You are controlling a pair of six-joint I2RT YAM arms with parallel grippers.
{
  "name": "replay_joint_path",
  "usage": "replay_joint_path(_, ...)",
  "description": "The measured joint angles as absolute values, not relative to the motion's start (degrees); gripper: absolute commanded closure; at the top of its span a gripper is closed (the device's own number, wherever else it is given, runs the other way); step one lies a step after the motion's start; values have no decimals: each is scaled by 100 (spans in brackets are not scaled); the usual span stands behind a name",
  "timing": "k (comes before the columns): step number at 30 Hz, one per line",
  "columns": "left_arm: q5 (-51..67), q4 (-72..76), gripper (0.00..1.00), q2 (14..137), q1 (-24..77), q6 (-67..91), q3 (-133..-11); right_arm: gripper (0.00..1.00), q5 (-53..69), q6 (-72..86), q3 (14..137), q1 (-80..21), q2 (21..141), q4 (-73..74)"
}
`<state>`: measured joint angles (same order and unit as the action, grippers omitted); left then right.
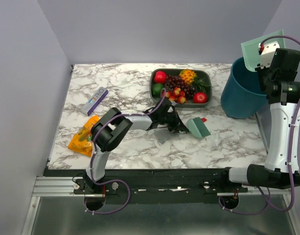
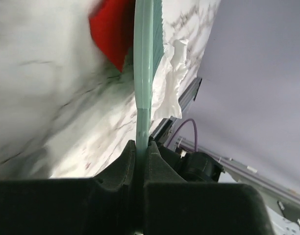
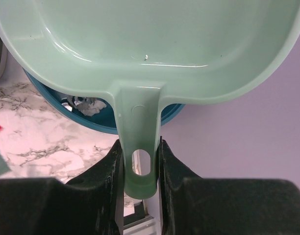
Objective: Sweep away the paper scraps from the table
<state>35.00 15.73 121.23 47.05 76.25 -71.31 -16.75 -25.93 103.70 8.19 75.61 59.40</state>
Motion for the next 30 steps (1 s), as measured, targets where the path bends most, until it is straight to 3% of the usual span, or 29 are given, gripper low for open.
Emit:
replay_joint_path(9, 3131, 331, 100, 10580, 3435, 6543, -6233, 100, -1538, -2545, 10377, 819, 7564, 5942)
replay_joint_path(20, 3986, -1575, 100, 10309, 3948, 3389, -8265, 100, -781, -2919, 10119, 622, 7456, 6101)
replay_joint_path(30, 3920, -2862, 100, 9382, 3046, 1691, -7992, 99, 674, -3529, 8750, -263, 6853, 6475)
